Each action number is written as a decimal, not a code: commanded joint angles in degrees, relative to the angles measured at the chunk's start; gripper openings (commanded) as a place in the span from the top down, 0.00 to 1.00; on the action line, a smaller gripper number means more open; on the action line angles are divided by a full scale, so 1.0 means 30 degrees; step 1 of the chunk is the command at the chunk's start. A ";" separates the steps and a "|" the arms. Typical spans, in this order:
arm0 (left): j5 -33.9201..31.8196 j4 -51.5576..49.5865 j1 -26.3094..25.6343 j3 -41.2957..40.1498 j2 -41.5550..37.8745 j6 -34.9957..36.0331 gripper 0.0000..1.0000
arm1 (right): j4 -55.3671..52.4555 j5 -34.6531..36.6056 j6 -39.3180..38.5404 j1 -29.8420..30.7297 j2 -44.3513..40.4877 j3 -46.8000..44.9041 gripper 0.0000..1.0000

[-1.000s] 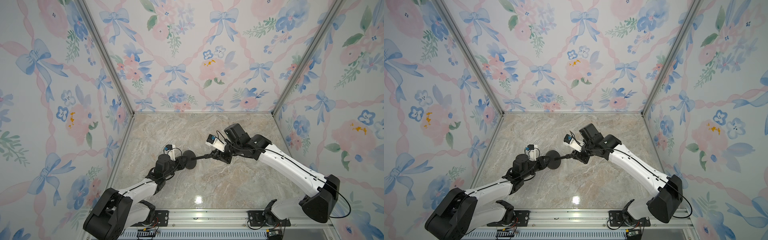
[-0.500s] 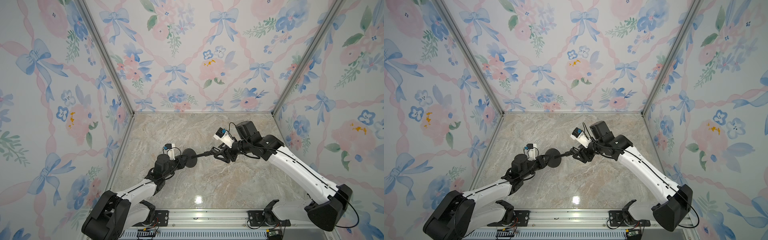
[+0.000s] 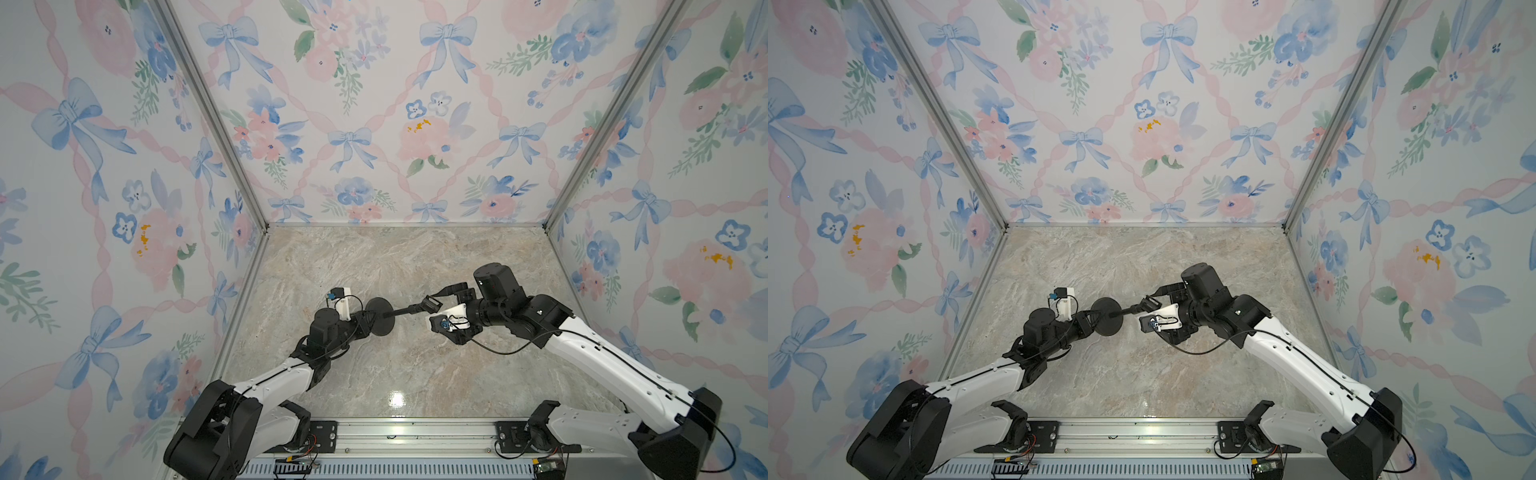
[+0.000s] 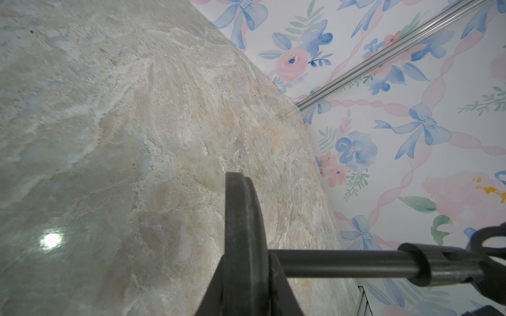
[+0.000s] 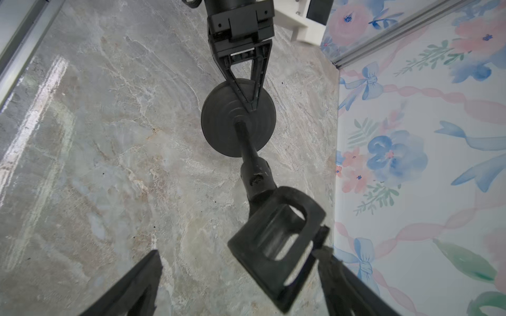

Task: Assemble a microphone stand
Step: Screw the microphone stand pole into the microphone stand base.

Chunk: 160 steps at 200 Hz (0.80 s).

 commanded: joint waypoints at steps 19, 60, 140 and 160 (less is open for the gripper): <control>0.1064 0.1964 -0.0198 0.0435 -0.0108 0.0407 1.00 | -0.0903 0.0218 -0.0760 0.0473 0.1244 0.1962 0.17; 0.1254 0.1964 -0.0215 0.0520 0.0073 0.0443 1.00 | -0.1590 0.0146 -0.0210 0.0502 0.1298 0.1781 0.27; 0.1215 0.1964 -0.0192 0.0596 -0.0118 0.0413 1.00 | -0.1936 -0.0466 0.7156 0.0484 0.1990 0.1963 0.53; 0.1167 0.1964 -0.0208 0.0610 -0.0254 0.0413 1.00 | -0.1444 -0.0448 1.0827 0.0467 0.2187 0.1890 0.56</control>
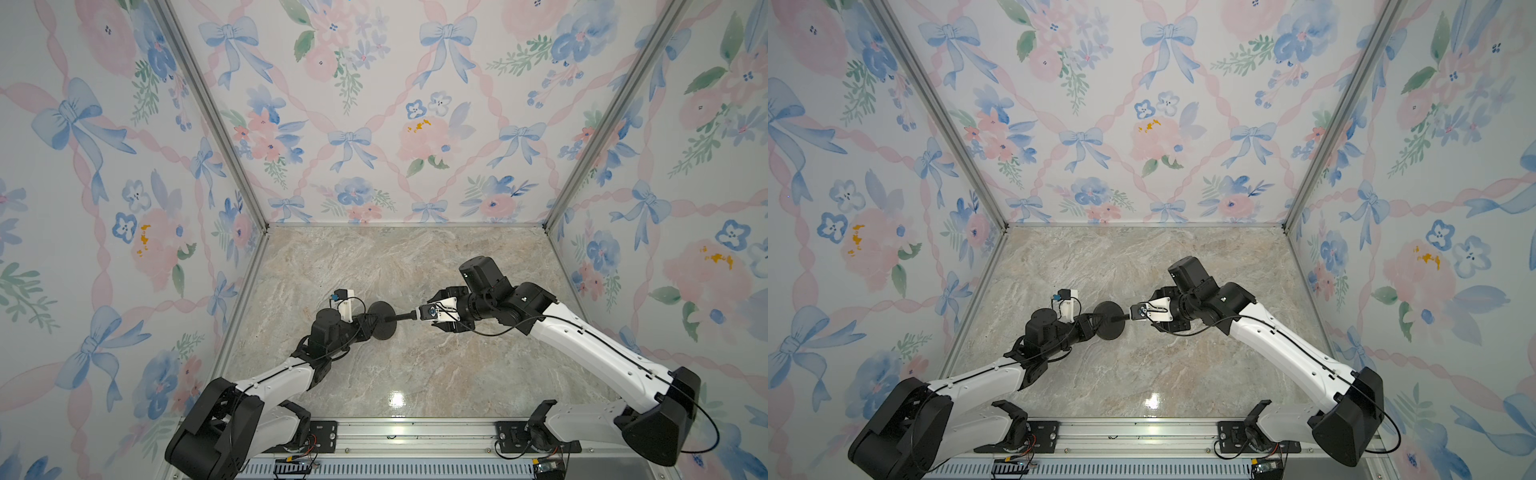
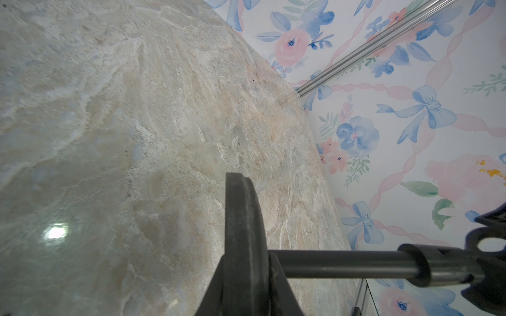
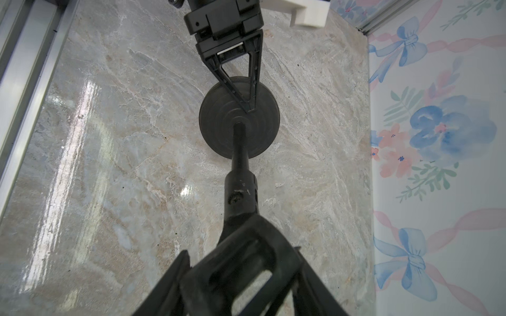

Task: Assemble a microphone stand
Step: Screw the microphone stand pole into the microphone stand base.

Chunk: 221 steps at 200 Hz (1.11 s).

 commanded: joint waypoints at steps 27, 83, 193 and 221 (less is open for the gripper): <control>0.0074 0.2043 -0.0066 0.0471 -0.0800 0.0049 1.00 | 0.0944 -0.0771 1.1641 0.0161 0.0839 -0.0060 0.57; -0.0125 0.2044 -0.0073 0.0398 -0.0904 0.0078 1.00 | 0.1376 -0.4144 2.3245 -0.0120 0.1639 -0.0123 0.51; 0.0166 0.2044 -0.0150 0.0396 -0.0536 0.0276 1.00 | 0.2338 -0.1505 0.2095 -0.1167 -0.4145 -0.2678 0.01; 0.0329 0.2044 -0.0251 0.0486 -0.0375 0.0312 1.00 | 0.3154 -0.2770 -0.1744 -0.1687 -0.4204 -0.2773 0.01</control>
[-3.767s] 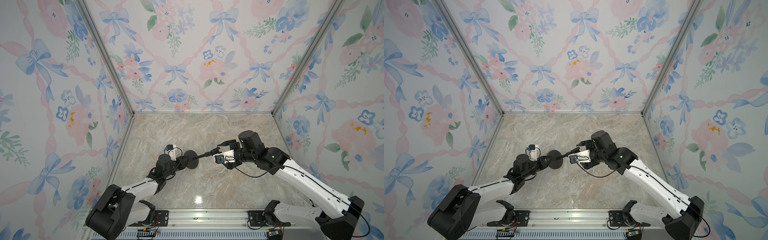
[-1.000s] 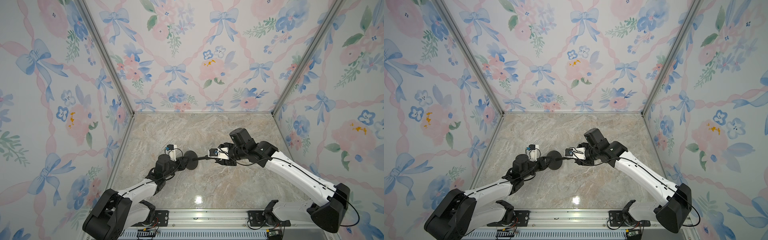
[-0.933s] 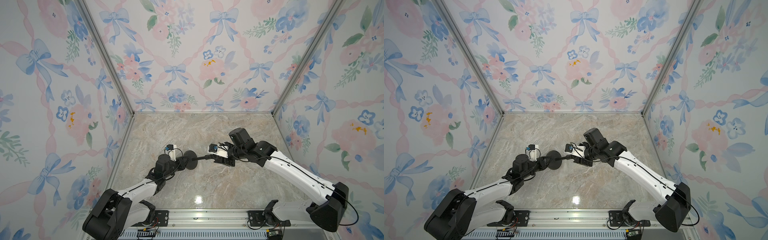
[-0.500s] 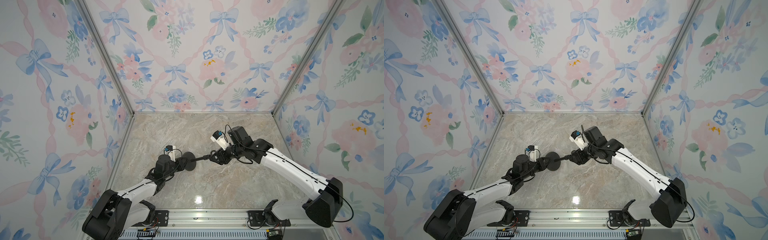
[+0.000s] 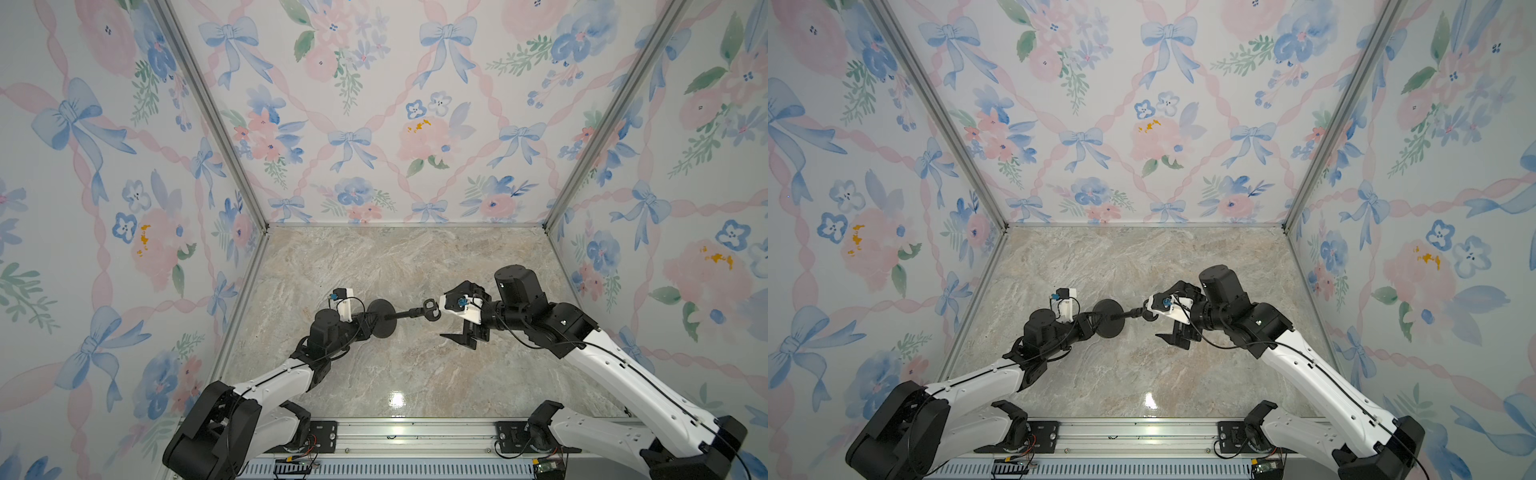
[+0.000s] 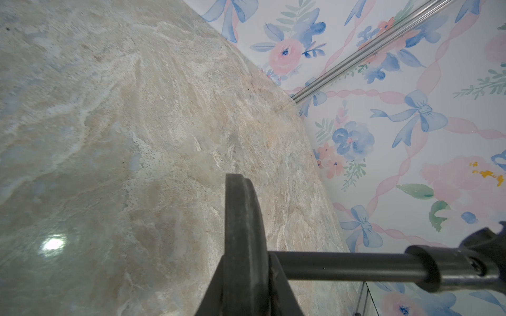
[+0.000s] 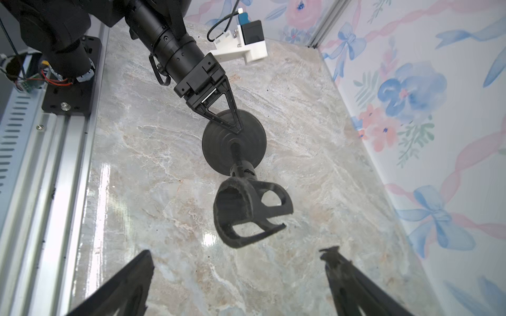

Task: Assemble a microphone stand
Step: Screw the microphone stand pole into the microphone stand base.

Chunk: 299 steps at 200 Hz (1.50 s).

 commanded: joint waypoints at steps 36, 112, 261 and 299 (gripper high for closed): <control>0.0781 0.1752 -0.0303 0.0610 0.0067 0.0211 1.00 | -0.0254 0.0232 -1.1693 0.0416 0.2297 0.0805 0.01; 0.1045 0.1723 -0.0371 0.0700 0.0353 0.0204 1.00 | -0.1371 0.0417 -1.0604 0.1765 0.3342 0.1335 0.22; 0.0863 0.1723 -0.0346 0.0683 0.0039 0.0116 1.00 | 0.2181 -0.0105 0.4685 0.1975 0.4595 0.0312 0.74; 0.0232 0.1719 -0.0300 0.0434 -0.0662 0.0114 1.00 | 0.4718 -0.0411 1.4712 0.2209 0.5075 -0.0174 0.88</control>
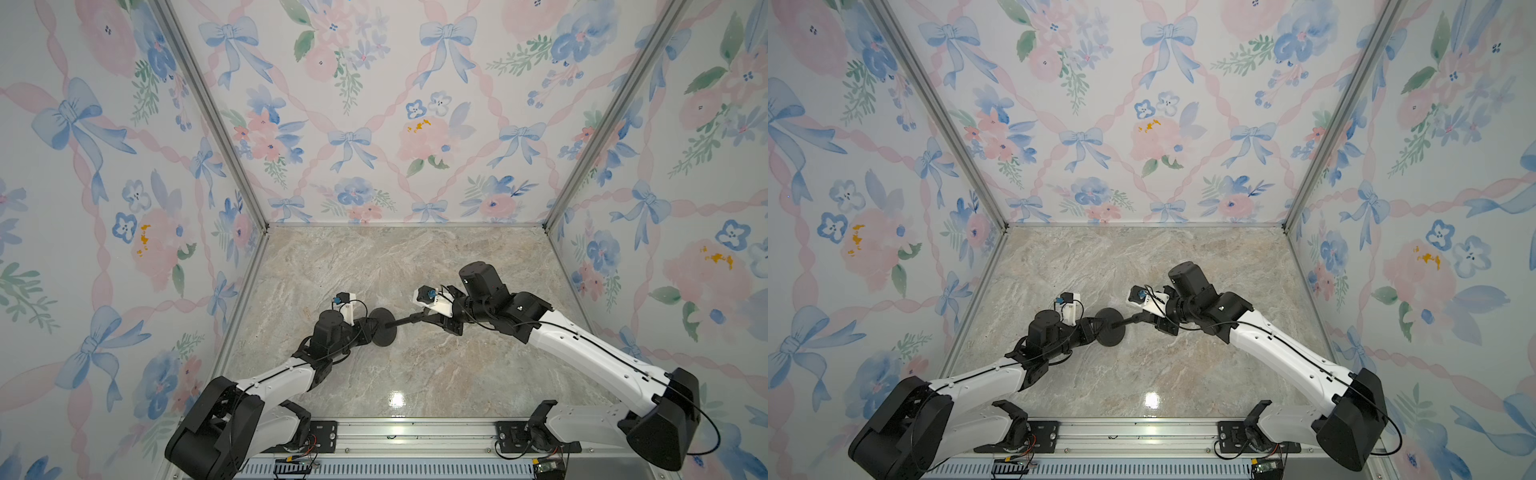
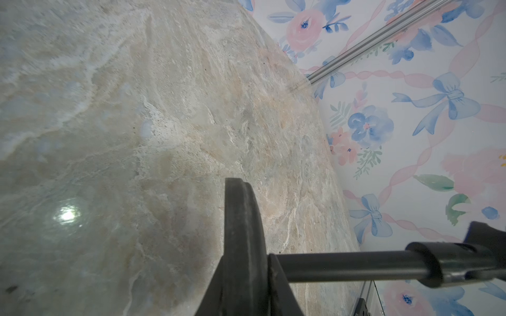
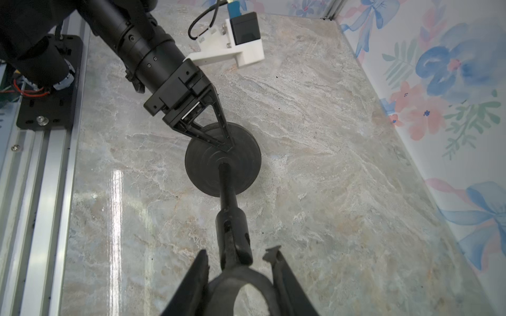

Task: Assemble a microphone stand
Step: Screw the microphone stand pole into the microphone stand base.

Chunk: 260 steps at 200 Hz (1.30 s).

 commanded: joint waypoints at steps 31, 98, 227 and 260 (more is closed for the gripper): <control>0.0159 0.3020 -0.0025 0.0347 -0.1205 0.0203 1.00 | 0.3656 -0.1863 1.6287 0.0278 0.0371 -0.1779 0.79; 0.0312 0.3013 -0.0051 0.0346 -0.1259 0.0262 1.00 | 0.2899 -0.3634 1.0073 -0.1433 -0.2416 -0.1768 0.01; 0.0948 0.2973 -0.0103 0.0595 -0.0269 0.0115 1.00 | 0.0718 0.2216 -1.8576 0.0542 -0.5137 -0.3576 0.12; 0.1037 0.2954 -0.0144 0.0639 -0.0254 0.0072 1.00 | 0.0210 0.2346 -1.7652 0.0975 -0.3783 -0.2880 0.41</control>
